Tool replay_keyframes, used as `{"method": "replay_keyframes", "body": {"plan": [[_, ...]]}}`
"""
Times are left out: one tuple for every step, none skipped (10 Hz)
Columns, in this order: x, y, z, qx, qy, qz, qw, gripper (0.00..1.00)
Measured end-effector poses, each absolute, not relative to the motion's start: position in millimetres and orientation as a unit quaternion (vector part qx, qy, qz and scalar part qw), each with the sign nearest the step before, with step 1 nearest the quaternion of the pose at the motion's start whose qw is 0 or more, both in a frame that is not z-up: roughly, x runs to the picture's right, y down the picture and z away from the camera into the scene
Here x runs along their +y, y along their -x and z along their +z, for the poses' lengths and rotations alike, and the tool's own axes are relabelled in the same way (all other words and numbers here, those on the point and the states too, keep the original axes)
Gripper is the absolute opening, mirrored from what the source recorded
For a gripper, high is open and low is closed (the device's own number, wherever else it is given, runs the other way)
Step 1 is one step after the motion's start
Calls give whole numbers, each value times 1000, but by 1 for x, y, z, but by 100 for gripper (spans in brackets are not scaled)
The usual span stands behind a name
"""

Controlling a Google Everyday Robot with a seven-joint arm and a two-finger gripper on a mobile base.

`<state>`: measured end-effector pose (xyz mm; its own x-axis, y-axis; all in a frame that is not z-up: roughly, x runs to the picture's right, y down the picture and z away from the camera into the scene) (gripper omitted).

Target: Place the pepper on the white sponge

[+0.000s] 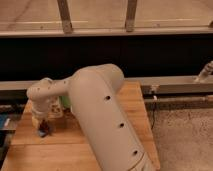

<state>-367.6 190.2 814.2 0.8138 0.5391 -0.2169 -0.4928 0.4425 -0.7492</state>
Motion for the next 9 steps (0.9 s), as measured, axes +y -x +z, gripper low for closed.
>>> {"method": "replay_keyframes", "body": {"plan": [[187, 368, 811, -28, 428, 303, 851, 80], [184, 368, 808, -29, 425, 301, 853, 80], [181, 368, 806, -30, 423, 300, 855, 80], [179, 368, 803, -29, 418, 300, 857, 80], [175, 368, 799, -27, 408, 302, 861, 80], [169, 367, 794, -21, 387, 309, 869, 80], [165, 367, 788, -18, 369, 315, 874, 80], [162, 368, 781, -15, 350, 322, 879, 80], [156, 365, 779, -13, 335, 329, 883, 80]]}}
